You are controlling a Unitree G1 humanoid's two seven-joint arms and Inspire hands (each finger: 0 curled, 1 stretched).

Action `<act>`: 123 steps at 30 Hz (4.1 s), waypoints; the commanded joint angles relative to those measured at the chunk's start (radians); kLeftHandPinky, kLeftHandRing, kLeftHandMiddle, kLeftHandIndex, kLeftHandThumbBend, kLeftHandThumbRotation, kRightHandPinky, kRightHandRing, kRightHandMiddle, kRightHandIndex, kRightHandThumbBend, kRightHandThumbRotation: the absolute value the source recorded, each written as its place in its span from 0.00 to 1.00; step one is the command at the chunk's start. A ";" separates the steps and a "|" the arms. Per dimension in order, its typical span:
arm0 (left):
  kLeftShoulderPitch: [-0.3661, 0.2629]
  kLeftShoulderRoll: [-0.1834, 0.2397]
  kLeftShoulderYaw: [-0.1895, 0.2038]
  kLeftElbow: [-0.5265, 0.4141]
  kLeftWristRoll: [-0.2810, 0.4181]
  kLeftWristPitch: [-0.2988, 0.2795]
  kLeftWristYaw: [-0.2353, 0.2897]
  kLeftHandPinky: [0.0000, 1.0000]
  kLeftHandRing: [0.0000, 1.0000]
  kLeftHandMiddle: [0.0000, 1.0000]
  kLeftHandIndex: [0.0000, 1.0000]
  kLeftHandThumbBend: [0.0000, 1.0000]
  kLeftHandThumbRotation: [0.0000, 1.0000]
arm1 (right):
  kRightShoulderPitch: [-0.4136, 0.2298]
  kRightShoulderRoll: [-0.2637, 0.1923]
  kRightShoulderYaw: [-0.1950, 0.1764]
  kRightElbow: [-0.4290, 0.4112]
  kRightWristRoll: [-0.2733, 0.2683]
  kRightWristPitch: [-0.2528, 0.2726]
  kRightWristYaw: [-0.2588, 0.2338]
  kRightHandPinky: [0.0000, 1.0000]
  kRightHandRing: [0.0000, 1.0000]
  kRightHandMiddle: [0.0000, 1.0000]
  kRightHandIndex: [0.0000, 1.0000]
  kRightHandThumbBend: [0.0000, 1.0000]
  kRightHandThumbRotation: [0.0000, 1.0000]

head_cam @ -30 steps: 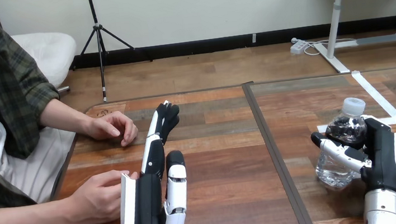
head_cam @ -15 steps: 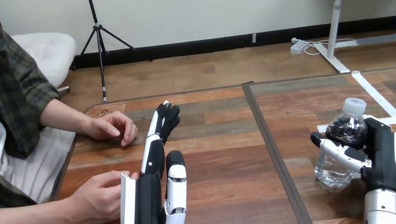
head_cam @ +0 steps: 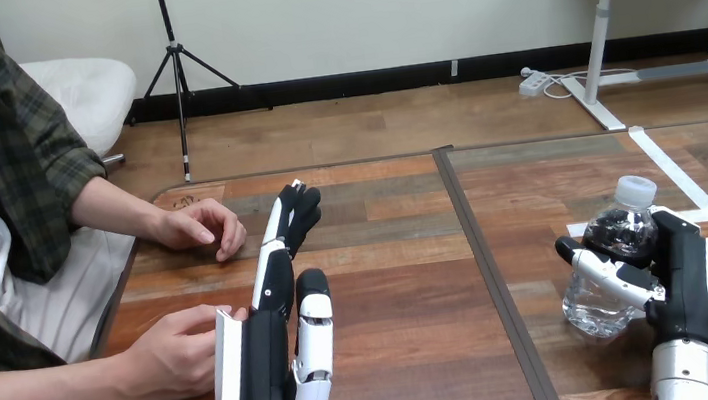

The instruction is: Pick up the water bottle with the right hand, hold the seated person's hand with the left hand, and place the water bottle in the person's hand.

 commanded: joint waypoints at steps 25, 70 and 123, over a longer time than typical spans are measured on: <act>-0.044 0.004 0.022 -0.019 -0.011 -0.009 0.009 0.95 0.90 0.90 0.94 0.01 1.00 | -0.054 -0.005 0.004 -0.058 -0.009 -0.126 0.016 0.39 0.43 0.49 0.52 0.76 0.00; -0.066 0.042 0.064 -0.031 -0.052 -0.026 -0.020 0.96 0.91 0.91 0.93 0.00 0.90 | 0.053 0.053 0.042 -0.352 -0.011 -0.281 0.176 0.43 0.45 0.48 0.50 0.73 0.00; 0.047 0.384 0.327 -0.492 0.502 0.644 -0.048 0.75 0.83 0.84 0.80 0.99 0.00 | 0.115 0.094 0.082 -0.483 -0.017 -0.225 0.322 0.41 0.44 0.48 0.50 0.70 0.00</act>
